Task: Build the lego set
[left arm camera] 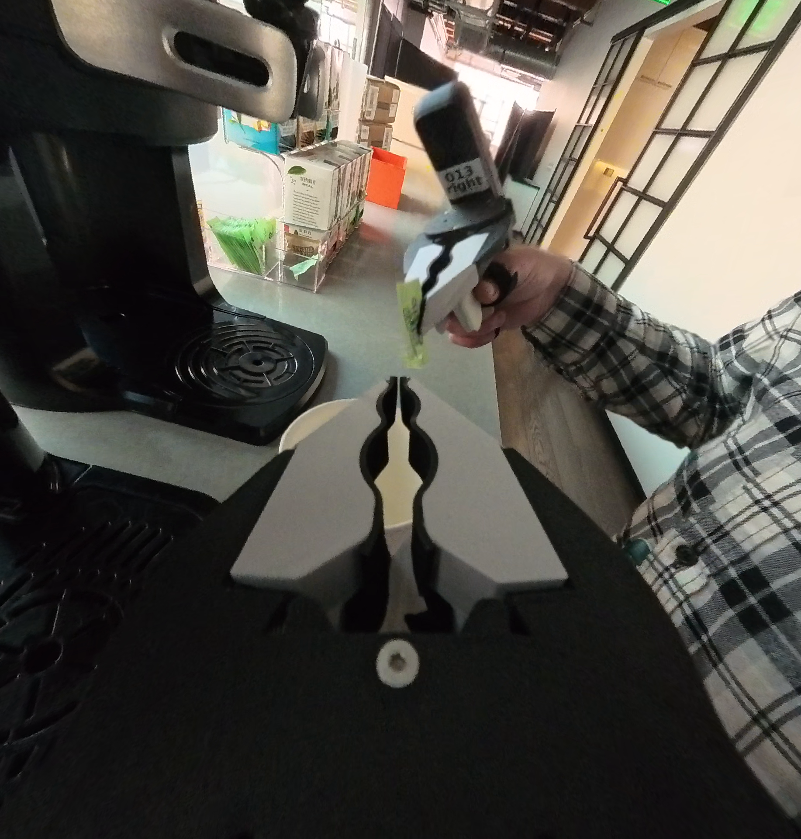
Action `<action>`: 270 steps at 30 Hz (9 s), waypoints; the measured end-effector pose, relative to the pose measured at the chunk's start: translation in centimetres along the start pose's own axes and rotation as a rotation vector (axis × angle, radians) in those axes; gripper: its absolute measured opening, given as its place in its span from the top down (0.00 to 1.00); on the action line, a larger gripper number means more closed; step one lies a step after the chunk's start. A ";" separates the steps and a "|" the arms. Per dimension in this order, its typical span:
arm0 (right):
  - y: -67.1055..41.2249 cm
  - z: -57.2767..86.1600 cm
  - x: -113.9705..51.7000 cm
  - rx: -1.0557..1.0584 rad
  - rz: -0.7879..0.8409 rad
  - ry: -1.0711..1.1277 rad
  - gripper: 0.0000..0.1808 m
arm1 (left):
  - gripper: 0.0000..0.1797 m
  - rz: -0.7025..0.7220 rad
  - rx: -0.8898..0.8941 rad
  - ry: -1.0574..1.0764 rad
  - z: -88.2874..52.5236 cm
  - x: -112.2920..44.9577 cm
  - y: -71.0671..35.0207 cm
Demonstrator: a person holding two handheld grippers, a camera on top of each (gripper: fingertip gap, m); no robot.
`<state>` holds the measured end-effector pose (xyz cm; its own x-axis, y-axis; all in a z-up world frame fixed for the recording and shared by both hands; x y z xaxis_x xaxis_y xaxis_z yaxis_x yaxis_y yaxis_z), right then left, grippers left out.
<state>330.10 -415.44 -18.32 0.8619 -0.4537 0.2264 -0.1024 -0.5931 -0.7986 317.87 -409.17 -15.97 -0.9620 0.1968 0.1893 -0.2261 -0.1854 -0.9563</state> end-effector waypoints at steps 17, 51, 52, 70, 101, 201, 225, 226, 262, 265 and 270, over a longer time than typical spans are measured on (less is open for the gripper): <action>6.8 7.0 2.5 -0.082 -0.279 0.257 0.86 | 0.99 -0.008 0.022 -0.001 0.1 -0.1 0.4; -4.8 25.0 25.7 0.406 -0.719 1.144 1.00 | 1.00 0.008 -0.022 -0.072 -1.2 1.4 0.0; -5.0 24.5 25.6 0.402 -0.694 1.138 1.00 | 1.00 0.010 -0.023 -0.070 -1.2 1.4 -0.1; -7.5 0.4 16.1 0.414 0.024 0.536 1.00 | 0.92 -0.035 -0.241 -0.055 3.1 -1.8 -4.1; -6.9 -7.4 0.9 0.453 0.137 0.113 0.90 | 1.00 0.061 -0.160 0.023 4.9 -4.6 -7.5; -5.1 -3.6 -5.7 0.777 0.086 0.465 0.83 | 1.00 0.073 0.097 -0.147 1.2 -1.4 -7.4; -3.8 -4.0 -7.0 0.977 -0.026 0.560 1.00 | 1.00 0.047 0.254 -0.236 -2.8 -0.7 -3.9; -3.8 -3.9 -6.9 0.964 -0.034 0.549 1.00 | 1.00 0.044 0.249 -0.237 -2.8 -0.7 -3.8; -2.3 -1.8 -7.4 0.834 -0.383 0.336 1.00 | 0.91 -0.072 0.265 -0.195 -0.9 3.3 1.0; -1.9 -1.7 -7.8 0.806 -0.465 0.296 1.00 | 0.90 -0.136 -0.001 -0.213 1.1 1.5 -0.7; -2.1 -1.7 -8.2 0.768 -0.533 0.262 1.00 | 0.94 -0.289 -0.338 -0.248 2.6 -1.5 -1.5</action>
<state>322.45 -411.60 -17.51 0.5541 -0.4400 0.7066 0.7017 -0.2097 -0.6809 319.22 -411.72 -14.23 -0.8842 -0.0476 0.4647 -0.4655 0.1725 -0.8681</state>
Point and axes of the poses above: each gripper's, where its closed fingertips meet, x back along the fingers, y out of its underside, z = x × y across the jaws, the point moved 2 cm from there along x, back along the fingers, and after that the axes turned 8 degrees about -y, right-handed, at the moved point
